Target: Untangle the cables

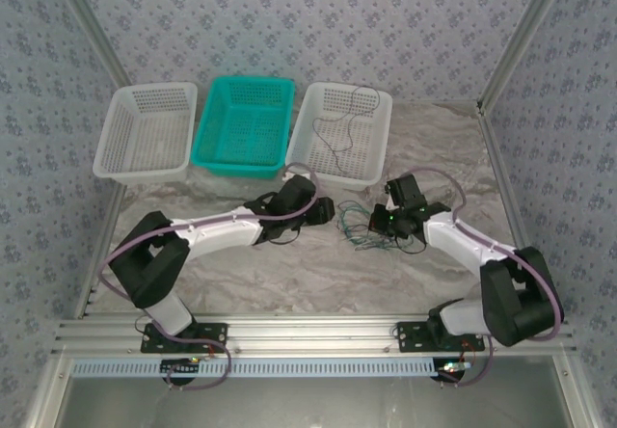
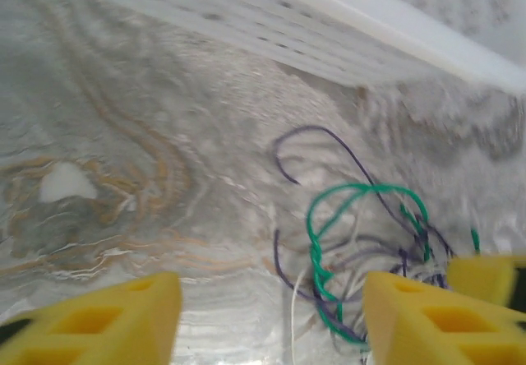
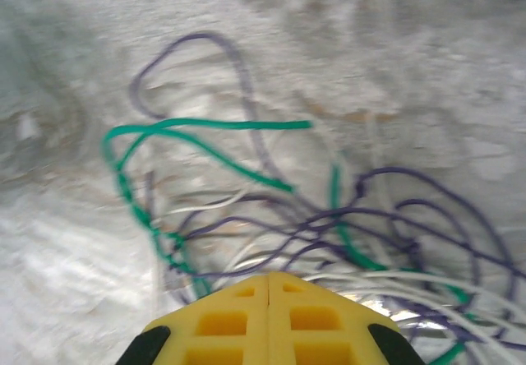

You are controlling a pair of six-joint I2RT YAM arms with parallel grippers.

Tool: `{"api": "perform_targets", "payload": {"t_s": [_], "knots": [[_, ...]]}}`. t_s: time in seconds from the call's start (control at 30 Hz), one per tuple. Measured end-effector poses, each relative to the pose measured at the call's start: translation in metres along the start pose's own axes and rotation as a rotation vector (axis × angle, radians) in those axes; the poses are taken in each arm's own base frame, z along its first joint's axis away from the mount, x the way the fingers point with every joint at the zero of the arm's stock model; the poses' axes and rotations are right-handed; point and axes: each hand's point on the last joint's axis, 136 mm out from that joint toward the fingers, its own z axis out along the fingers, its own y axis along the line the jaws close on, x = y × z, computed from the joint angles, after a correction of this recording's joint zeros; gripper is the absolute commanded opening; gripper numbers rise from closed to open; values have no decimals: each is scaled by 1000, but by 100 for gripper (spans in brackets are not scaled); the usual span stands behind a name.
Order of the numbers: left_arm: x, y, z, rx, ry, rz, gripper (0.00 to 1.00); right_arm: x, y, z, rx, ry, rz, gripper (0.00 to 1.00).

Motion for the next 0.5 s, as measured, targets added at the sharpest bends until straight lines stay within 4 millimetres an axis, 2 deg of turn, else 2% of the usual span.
{"api": "perform_targets", "payload": {"t_s": [0.13,0.17,0.2,0.23,0.27,0.33,0.5], "knots": [[0,13,5,-30,8,-100,52,11,19,0,-44,25,-68,0],[1,15,6,-33,13,-117,52,14,21,0,-48,29,-79,6],[3,17,9,-38,19,-134,52,16,24,0,-53,35,-93,25],[5,19,11,-46,26,-147,52,19,26,1,-56,39,-107,49],[6,21,13,-52,32,-158,52,21,29,1,-60,43,-123,54],[11,25,17,-64,44,-174,52,26,35,2,-60,48,-169,59],[14,30,19,-76,49,-194,53,28,63,11,-1,14,-349,59]]}}
